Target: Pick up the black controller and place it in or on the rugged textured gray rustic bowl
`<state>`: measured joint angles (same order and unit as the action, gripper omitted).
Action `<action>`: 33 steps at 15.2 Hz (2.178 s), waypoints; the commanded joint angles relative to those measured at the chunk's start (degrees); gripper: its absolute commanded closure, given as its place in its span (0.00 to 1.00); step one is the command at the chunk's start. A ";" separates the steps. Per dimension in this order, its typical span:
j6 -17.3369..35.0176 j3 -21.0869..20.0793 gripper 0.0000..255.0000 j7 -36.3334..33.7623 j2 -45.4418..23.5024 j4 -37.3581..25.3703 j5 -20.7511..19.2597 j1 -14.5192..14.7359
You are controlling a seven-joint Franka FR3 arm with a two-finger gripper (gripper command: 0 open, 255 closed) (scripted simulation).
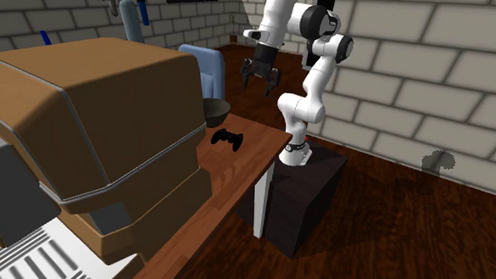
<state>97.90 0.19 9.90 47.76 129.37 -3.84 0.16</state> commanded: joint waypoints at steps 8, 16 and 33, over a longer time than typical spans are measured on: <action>4.99 3.46 0.00 -4.07 -11.64 0.06 0.60 -3.58; 9.85 7.77 0.00 -7.84 -25.49 -1.10 2.42 -6.95; 16.90 7.37 0.00 -8.01 -30.29 3.22 3.80 -9.43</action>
<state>114.81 7.52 1.89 17.50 132.58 -0.01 -9.23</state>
